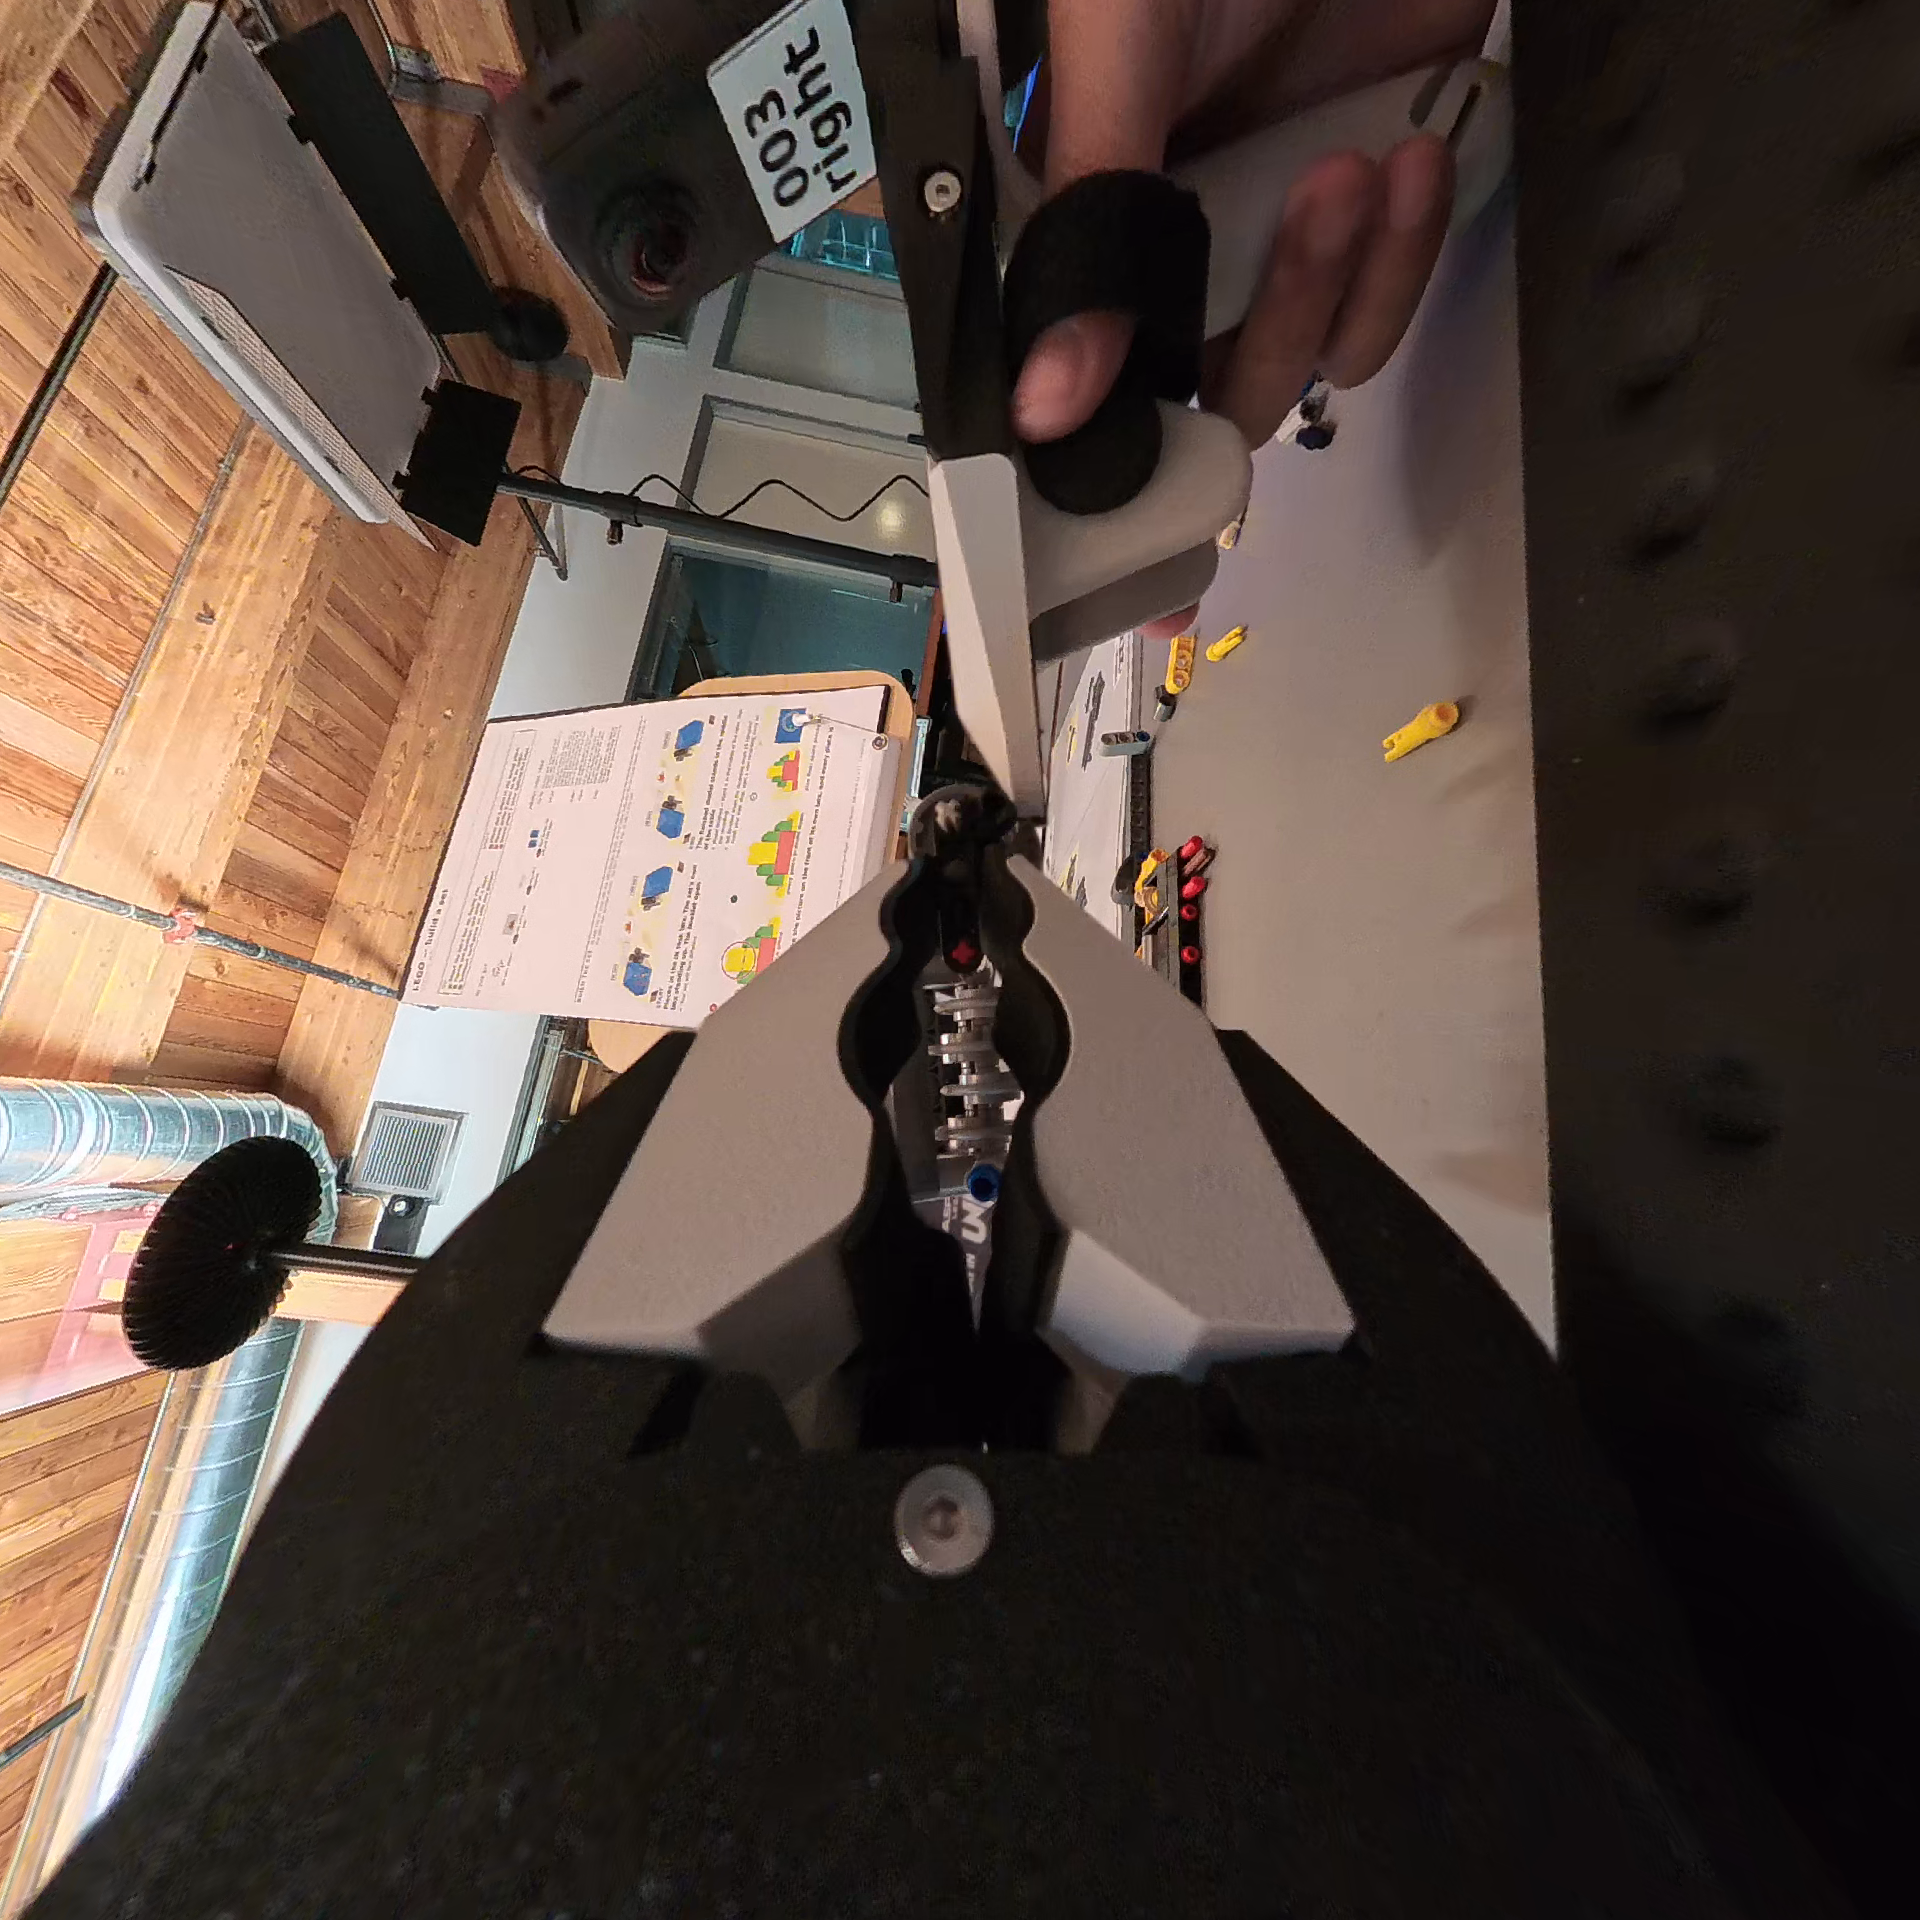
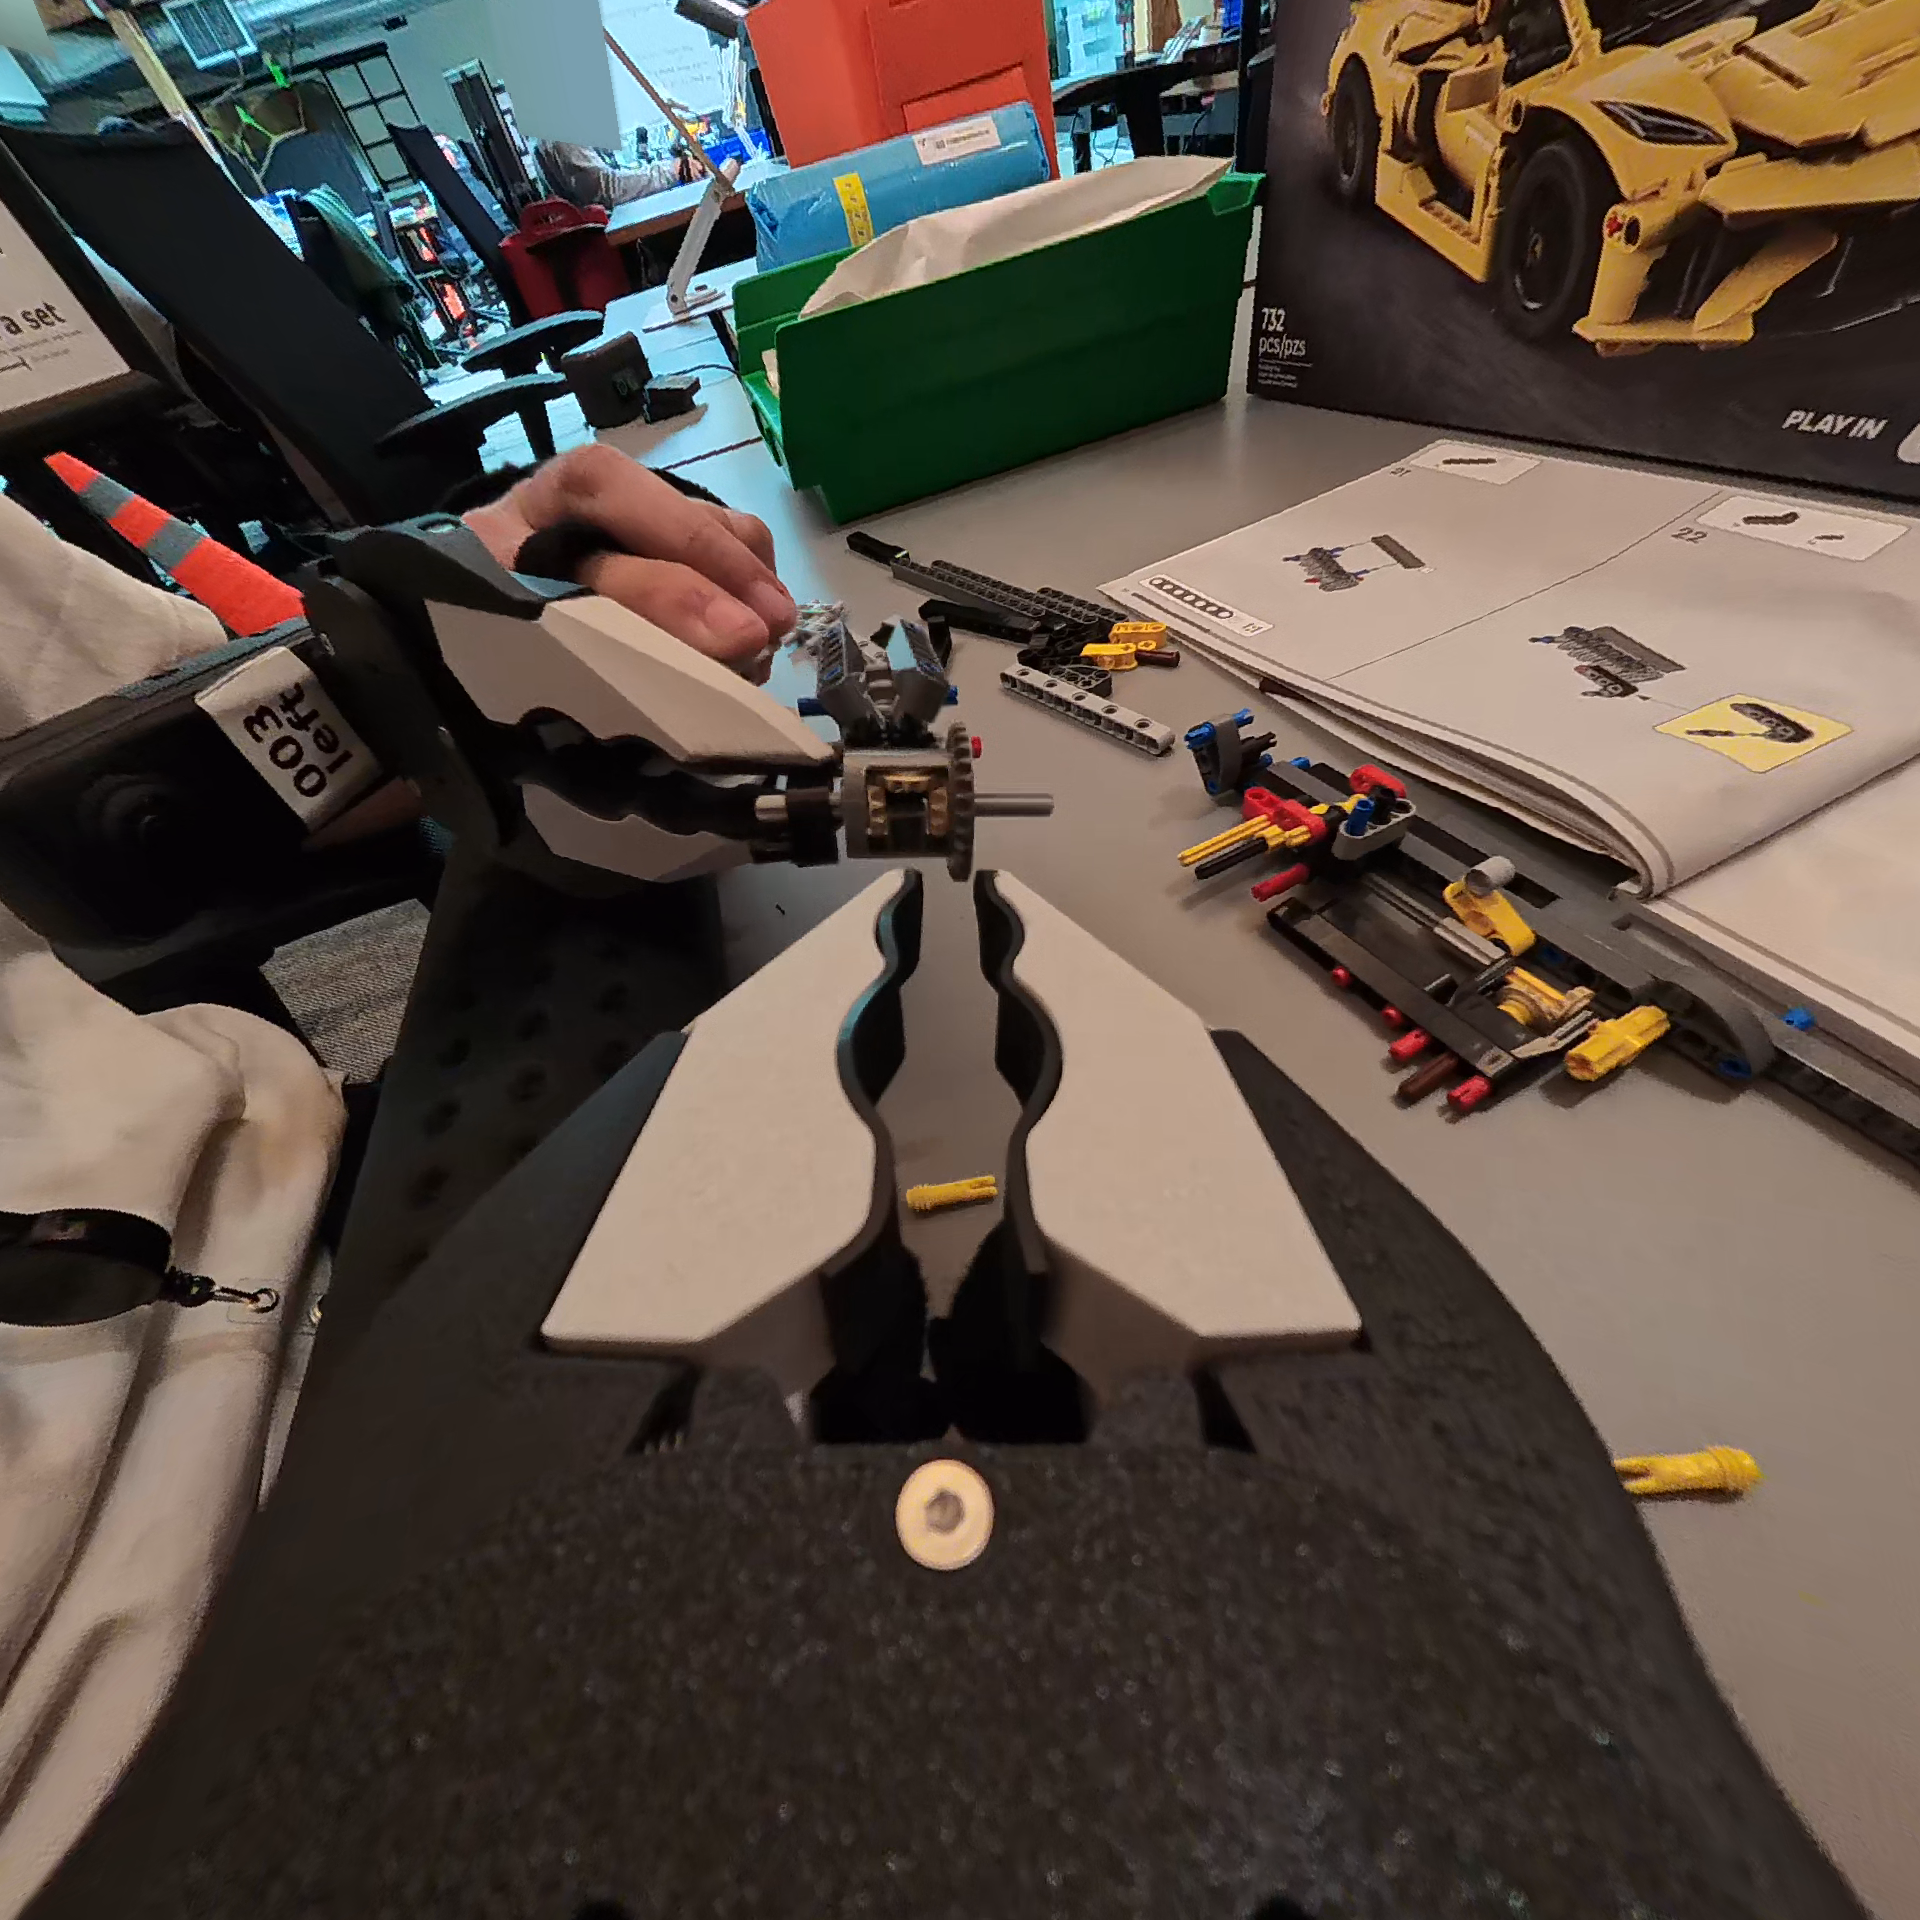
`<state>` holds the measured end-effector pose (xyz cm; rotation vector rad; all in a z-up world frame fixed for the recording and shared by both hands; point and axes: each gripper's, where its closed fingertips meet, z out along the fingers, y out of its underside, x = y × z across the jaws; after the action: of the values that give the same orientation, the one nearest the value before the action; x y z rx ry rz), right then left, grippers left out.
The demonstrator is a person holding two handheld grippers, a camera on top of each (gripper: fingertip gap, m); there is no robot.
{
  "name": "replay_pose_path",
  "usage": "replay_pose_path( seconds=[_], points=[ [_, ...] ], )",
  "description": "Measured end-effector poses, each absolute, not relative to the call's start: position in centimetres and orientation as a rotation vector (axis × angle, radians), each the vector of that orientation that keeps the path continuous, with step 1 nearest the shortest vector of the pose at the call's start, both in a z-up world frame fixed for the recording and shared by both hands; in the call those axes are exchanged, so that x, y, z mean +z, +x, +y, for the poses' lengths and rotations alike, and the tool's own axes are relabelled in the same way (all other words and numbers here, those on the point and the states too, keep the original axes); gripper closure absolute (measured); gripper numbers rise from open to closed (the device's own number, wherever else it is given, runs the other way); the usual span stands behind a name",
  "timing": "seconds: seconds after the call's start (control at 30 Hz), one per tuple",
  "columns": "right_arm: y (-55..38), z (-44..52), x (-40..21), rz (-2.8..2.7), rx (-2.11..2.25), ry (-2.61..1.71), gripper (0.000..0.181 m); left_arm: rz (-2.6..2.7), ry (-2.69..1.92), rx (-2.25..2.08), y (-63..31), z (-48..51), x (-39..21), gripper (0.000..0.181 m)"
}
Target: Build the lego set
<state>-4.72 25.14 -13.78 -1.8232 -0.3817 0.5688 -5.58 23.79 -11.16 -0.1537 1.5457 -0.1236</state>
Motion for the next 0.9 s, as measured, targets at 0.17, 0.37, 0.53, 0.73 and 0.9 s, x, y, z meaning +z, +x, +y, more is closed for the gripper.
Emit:
replay_pose_path(
  seconds=[0.17, 0.37, 0.53, 0.73, 0.9],
  points=[
    [-4.4, 25.0, -12.8, -0.369, 0.567, -1.775, 0.174, 1.563, -0.145, -0.117, -5.5, 23.6, -11.6, 0.176],
    [-4.5, 25.1, -12.5, -0.378, 0.558, -1.756, 0.176, 1.584, -0.104, -0.126, -5.4, 22.8, -12.1, 0.176],
    [-5.0, 25.1, -13.0, -0.409, 0.545, -1.778, 0.176, 1.6, -0.072, -0.114, -5.2, 22.0, -12.6, 0.175],
    [-3.7, 25.1, -11.7, -0.342, 0.524, -1.71, 0.169, 1.584, -0.114, -0.091, -5.0, 23.1, -12.2, 0.176],
    [-4.8, 24.5, -11.9, -0.394, 0.581, -1.726, 0.171, 1.589, -0.161, -0.049, -4.8, 24.4, -12.4, 0.175]
  ],
)
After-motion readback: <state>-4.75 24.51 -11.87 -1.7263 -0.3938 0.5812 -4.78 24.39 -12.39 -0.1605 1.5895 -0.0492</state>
